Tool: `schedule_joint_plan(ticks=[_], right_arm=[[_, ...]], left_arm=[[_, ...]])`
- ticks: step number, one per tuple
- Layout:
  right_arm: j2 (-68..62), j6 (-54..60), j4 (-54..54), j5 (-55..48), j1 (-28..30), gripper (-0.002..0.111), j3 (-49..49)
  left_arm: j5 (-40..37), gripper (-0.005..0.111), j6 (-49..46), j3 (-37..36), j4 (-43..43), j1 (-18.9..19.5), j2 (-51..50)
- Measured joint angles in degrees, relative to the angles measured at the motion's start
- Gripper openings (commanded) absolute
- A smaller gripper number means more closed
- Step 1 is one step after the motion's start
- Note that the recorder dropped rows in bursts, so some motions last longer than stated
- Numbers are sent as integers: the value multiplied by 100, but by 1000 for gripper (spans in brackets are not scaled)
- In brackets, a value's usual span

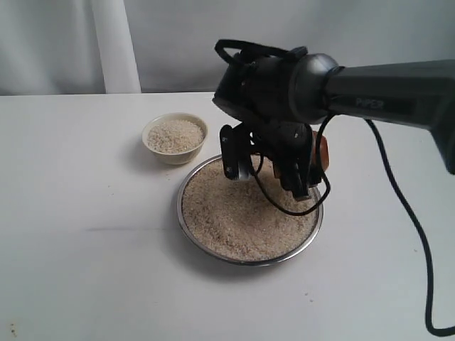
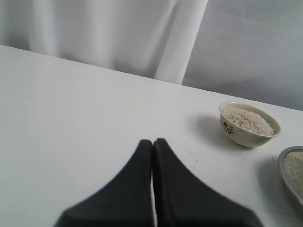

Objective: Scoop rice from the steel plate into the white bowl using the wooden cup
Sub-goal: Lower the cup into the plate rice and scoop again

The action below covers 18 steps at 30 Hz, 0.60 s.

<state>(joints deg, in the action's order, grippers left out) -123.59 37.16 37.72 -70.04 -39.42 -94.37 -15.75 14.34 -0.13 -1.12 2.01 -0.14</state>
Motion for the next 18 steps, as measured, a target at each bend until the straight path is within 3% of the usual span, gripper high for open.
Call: schedule_joint_plan(ticks=[18], right_arm=[[-677, 187, 346, 464, -13, 0, 0]], left_arm=[[0, 0, 0, 0, 0, 0, 0]])
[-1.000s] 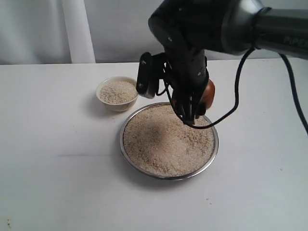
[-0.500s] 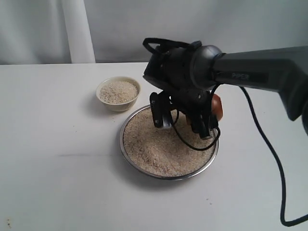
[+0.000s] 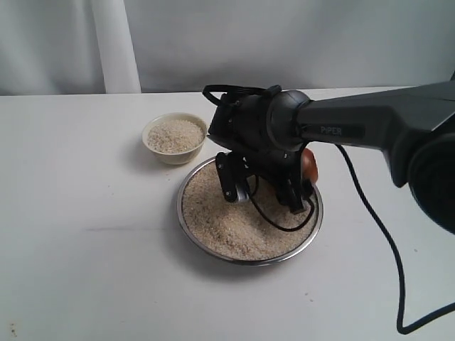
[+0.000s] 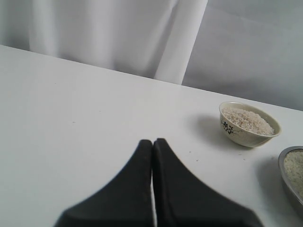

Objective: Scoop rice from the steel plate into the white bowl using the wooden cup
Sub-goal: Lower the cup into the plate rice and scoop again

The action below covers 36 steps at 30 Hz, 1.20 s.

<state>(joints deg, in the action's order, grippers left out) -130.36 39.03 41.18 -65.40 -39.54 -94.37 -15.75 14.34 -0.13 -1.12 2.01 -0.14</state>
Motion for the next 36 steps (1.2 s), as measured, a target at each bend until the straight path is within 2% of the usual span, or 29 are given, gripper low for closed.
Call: schedule_joint_plan(ticks=[36], right_arm=[[-69, -1, -1507, 1149, 21, 0, -94]], left_arm=[[0, 0, 0, 0, 0, 0, 0]])
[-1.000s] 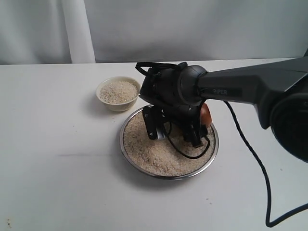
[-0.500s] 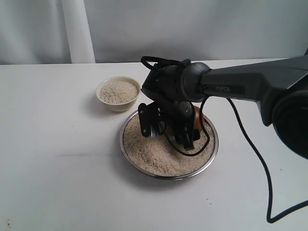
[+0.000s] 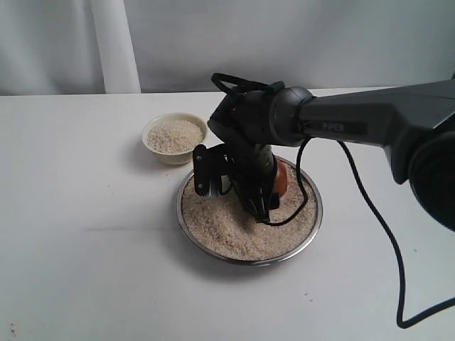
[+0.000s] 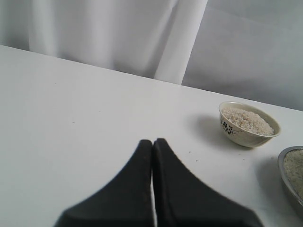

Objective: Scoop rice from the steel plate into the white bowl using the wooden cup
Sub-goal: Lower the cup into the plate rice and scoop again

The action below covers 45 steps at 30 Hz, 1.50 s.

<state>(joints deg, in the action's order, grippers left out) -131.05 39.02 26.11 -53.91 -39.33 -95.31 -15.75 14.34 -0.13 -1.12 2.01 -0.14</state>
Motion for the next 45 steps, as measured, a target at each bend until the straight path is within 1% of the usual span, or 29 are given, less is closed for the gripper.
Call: schedule_joint_plan(ticks=[11, 13, 15, 18, 21, 23, 30, 37, 40, 45], right_arm=[[24, -21, -314, 71, 47, 0, -20], [36, -63, -515, 99, 116, 0, -20], [91, -75, -995, 207, 316, 0, 26], [352, -75, -1422, 854, 526, 0, 532], [728, -85, -1787, 1964, 702, 0, 1362], [864, -85, -1949, 2504, 773, 0, 1712], [1056, -97, -2656, 4020, 1014, 0, 2577], [1249, -108, -2940, 5655, 1073, 0, 3455], [1376, -108, -3053, 5994, 1079, 0, 3735], [1562, -177, -3101, 6136, 1093, 0, 4032]], left_arm=[[0, 0, 0, 0, 0, 0, 0], [0, 0, 0, 0, 0, 0, 0], [0, 0, 0, 0, 0, 0, 0], [0, 0, 0, 0, 0, 0, 0], [0, 0, 0, 0, 0, 0, 0], [0, 0, 0, 0, 0, 0, 0], [0, 0, 0, 0, 0, 0, 0], [0, 0, 0, 0, 0, 0, 0], [0, 0, 0, 0, 0, 0, 0], [0, 0, 0, 0, 0, 0, 0]])
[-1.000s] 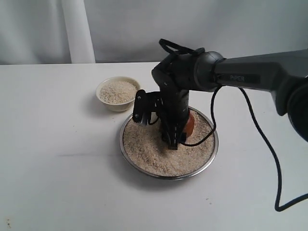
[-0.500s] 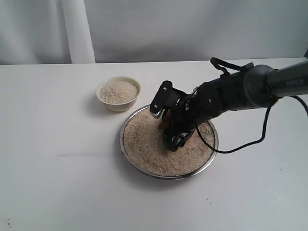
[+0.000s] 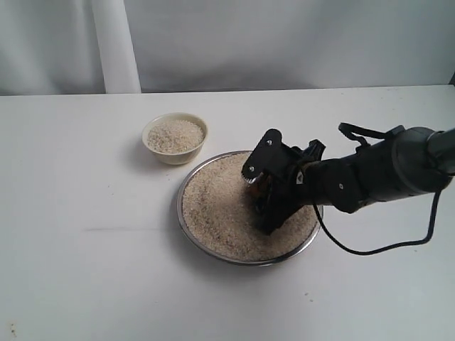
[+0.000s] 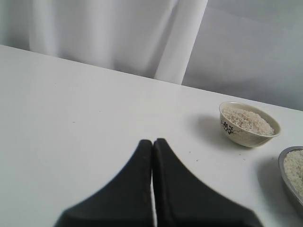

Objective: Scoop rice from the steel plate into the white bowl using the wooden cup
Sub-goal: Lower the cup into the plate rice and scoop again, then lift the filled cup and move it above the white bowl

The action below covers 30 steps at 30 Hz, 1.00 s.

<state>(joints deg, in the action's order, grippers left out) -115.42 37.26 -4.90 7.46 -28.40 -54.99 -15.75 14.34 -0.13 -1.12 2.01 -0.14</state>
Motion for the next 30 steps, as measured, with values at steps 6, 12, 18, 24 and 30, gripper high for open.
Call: schedule_joint_plan(ticks=[6, 12, 18, 24, 30], right_arm=[[65, -612, -19, 703, 8, 0, 387], [65, -1215, 27, 1534, 8, 0, 673], [65, -2119, 814, 2171, 8, 0, 697], [65, -2527, 1175, 2660, 8, 0, 697], [169, -2538, 1221, 2462, 8, 0, 543]], left_arm=[[-10, 0, 0, 0, 0, 0, 0], [-10, 0, 0, 0, 0, 0, 0], [-10, 0, 0, 0, 0, 0, 0], [-10, 0, 0, 0, 0, 0, 0], [-10, 0, 0, 0, 0, 0, 0]])
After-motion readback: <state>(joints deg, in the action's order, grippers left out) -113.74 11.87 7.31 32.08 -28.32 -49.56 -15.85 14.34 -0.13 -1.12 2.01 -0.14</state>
